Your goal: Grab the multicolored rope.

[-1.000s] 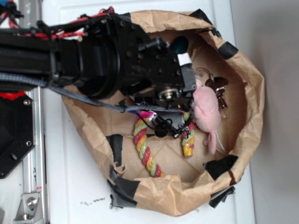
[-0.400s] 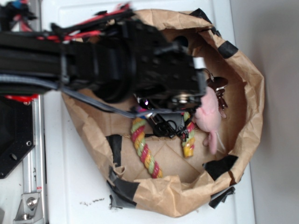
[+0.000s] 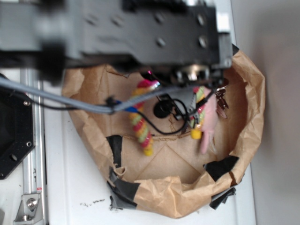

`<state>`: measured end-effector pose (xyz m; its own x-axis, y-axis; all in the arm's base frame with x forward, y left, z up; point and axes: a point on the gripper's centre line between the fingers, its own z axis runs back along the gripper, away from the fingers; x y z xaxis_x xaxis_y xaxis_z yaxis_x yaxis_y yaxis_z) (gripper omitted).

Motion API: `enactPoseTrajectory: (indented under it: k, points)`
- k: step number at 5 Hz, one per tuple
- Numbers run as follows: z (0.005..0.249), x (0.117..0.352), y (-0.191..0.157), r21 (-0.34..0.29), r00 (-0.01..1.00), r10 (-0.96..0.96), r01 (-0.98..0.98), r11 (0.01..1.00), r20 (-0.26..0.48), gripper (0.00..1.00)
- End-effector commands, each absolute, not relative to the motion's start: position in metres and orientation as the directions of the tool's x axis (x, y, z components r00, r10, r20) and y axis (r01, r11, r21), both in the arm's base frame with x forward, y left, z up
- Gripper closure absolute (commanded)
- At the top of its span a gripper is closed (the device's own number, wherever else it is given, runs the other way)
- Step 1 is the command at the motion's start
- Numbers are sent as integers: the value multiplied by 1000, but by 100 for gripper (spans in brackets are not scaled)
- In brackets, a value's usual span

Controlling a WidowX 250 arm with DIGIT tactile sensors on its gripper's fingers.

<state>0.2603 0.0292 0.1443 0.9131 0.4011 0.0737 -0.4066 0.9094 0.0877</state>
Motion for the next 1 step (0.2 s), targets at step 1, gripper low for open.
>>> enactPoseTrajectory:
  k: [1]
  points:
    - [160,256,38,84,877,467,-477,875,113,100]
